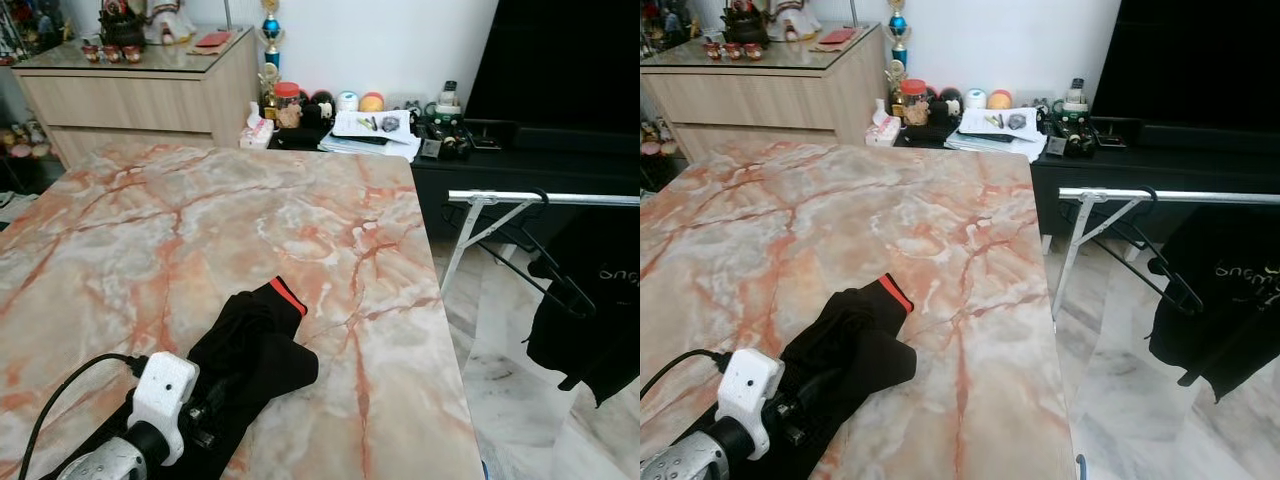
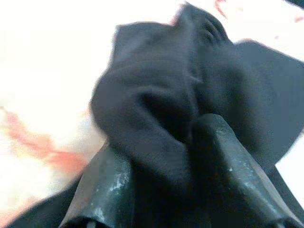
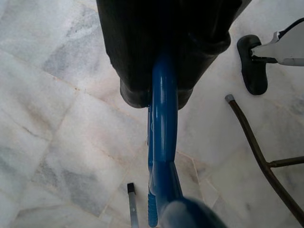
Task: Hang hanger
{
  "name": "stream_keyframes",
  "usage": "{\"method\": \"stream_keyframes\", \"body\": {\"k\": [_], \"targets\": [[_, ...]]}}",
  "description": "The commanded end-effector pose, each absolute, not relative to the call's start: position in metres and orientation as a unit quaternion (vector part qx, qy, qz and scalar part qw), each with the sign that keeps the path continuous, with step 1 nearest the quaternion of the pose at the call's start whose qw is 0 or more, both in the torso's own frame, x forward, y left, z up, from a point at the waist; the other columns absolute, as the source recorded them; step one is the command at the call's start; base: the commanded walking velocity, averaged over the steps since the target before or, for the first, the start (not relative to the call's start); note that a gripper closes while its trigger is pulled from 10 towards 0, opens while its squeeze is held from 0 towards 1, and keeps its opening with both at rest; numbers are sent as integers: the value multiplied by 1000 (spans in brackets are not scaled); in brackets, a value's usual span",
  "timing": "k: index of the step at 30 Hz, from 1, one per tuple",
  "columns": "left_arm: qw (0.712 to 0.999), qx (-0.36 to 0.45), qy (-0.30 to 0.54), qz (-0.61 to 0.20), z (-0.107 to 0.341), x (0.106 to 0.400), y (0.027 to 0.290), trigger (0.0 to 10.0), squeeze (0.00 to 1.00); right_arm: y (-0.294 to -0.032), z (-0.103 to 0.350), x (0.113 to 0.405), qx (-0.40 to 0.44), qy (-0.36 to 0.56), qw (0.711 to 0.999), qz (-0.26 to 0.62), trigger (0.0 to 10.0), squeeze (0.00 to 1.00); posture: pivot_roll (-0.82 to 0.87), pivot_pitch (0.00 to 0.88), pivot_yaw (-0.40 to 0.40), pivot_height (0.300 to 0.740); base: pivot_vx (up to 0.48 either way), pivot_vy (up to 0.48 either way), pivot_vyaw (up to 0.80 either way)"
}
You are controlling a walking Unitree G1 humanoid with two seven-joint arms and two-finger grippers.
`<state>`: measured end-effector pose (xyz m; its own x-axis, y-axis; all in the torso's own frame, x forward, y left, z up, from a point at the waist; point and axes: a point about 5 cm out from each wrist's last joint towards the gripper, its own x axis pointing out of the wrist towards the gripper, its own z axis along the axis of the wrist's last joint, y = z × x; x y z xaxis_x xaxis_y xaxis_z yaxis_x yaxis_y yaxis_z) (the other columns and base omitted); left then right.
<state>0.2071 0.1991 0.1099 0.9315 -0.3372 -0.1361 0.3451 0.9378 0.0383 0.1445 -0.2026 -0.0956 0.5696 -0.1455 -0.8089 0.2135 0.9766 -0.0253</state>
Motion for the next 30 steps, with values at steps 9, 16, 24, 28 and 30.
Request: {"method": "stream_keyframes", "body": {"k": [9, 16, 24, 28, 30], "targets": [[986, -1, 46, -157, 119, 193, 201, 10000, 1000, -201, -96, 144, 43, 455, 884, -101, 10000, 0, 237, 62, 1, 740, 0, 0, 0], [991, 0, 50, -123, 117, 185, 210, 10000, 1000, -201, -96, 144, 42, 456, 883, -101, 10000, 0, 245, 64, -1, 740, 0, 0, 0], [999, -16, 5, 44, 119, 192, 245, 10000, 0, -200, -96, 144, 43, 456, 883, -100, 10000, 0, 237, 54, 3, 740, 0, 0, 0], [999, -20, 1, 47, 120, 197, 246, 10000, 0, -200, -96, 144, 41, 456, 884, -99, 10000, 0, 241, 47, 2, 740, 0, 0, 0], [999, -17, 1, 44, 119, 200, 243, 10000, 0, -199, -96, 144, 41, 456, 884, -98, 10000, 0, 238, 42, 3, 740, 0, 0, 0]]}}
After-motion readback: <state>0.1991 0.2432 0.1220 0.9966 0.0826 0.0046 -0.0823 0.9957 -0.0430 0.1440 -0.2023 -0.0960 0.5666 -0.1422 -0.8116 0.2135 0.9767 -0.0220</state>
